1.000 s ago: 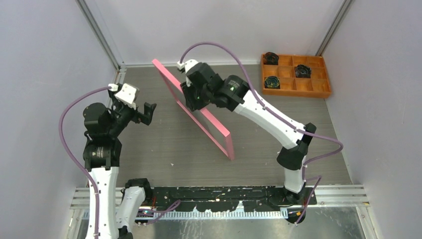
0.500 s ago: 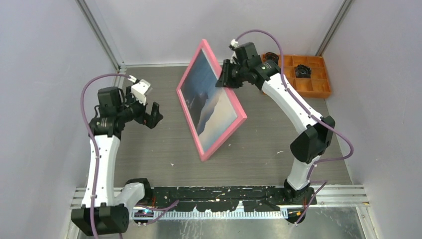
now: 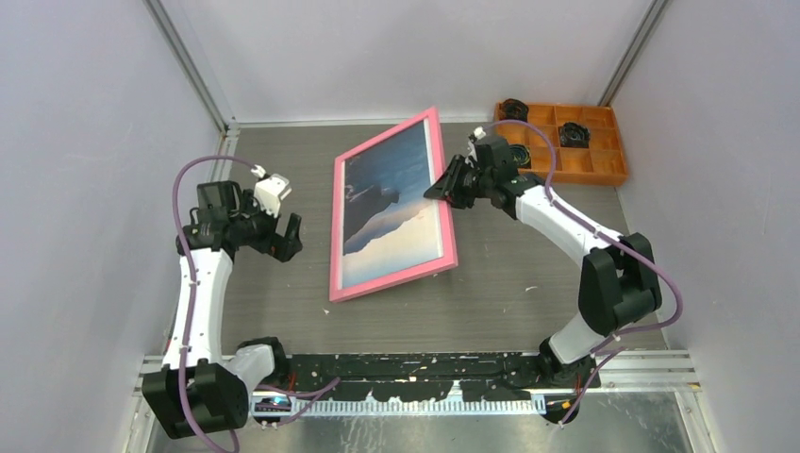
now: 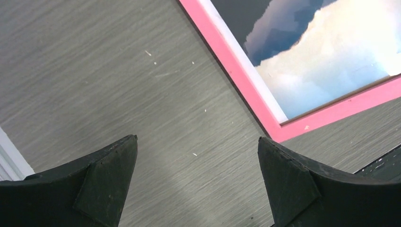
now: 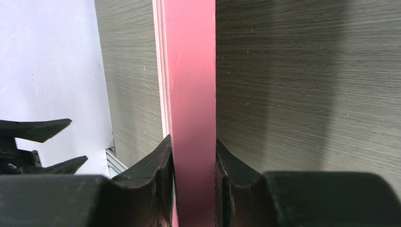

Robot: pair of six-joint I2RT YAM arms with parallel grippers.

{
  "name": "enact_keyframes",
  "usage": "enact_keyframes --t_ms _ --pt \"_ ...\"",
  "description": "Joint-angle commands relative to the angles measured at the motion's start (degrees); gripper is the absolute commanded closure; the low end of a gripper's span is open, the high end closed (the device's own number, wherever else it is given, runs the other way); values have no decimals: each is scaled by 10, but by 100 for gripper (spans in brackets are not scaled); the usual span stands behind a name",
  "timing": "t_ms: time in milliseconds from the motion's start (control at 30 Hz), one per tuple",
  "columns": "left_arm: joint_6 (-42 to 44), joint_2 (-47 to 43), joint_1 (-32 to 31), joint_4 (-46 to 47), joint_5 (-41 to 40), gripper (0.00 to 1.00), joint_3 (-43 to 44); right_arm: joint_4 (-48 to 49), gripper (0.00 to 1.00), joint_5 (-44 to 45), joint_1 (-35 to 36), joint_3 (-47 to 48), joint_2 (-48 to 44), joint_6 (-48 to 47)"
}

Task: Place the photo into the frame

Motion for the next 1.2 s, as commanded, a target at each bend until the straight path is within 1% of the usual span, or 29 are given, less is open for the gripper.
enact_keyframes --t_ms 0,133,200,333,467,667,733,767,867,1000,1033,1100,1133,1167 --pt "37 -25 7 4 -9 0 -32 194 89 -37 -3 -79 -16 50" --pt "55 -22 7 12 -32 0 -55 327 87 -66 -5 -140 -1 84" --pt "54 -16 8 17 -46 0 -58 378 86 -75 -6 -157 14 98" --pt "47 -10 11 19 -48 0 -60 436 84 -85 -13 -175 52 107" --pt "44 -17 13 37 -51 0 -75 508 78 -99 -27 -208 86 126" --pt "38 -21 13 54 -49 0 -96 531 74 -108 -43 -230 129 112" --pt "35 -18 14 59 -48 0 -100 540 72 -109 -49 -237 141 111" --pt "34 -17 14 61 -48 0 -101 541 69 -110 -52 -240 145 109" --pt "30 -12 14 69 -48 0 -104 530 55 -105 -59 -243 153 95" --pt "23 -5 14 77 -46 0 -105 497 50 -96 -63 -240 153 73" --pt "22 -4 14 78 -46 0 -106 494 45 -95 -64 -241 153 71" --pt "21 -4 14 79 -45 0 -108 485 31 -93 -66 -240 154 64" --pt "21 -4 14 79 -46 0 -108 479 11 -90 -67 -239 154 61" --pt "21 -4 14 78 -46 0 -108 473 2 -87 -68 -239 153 57"
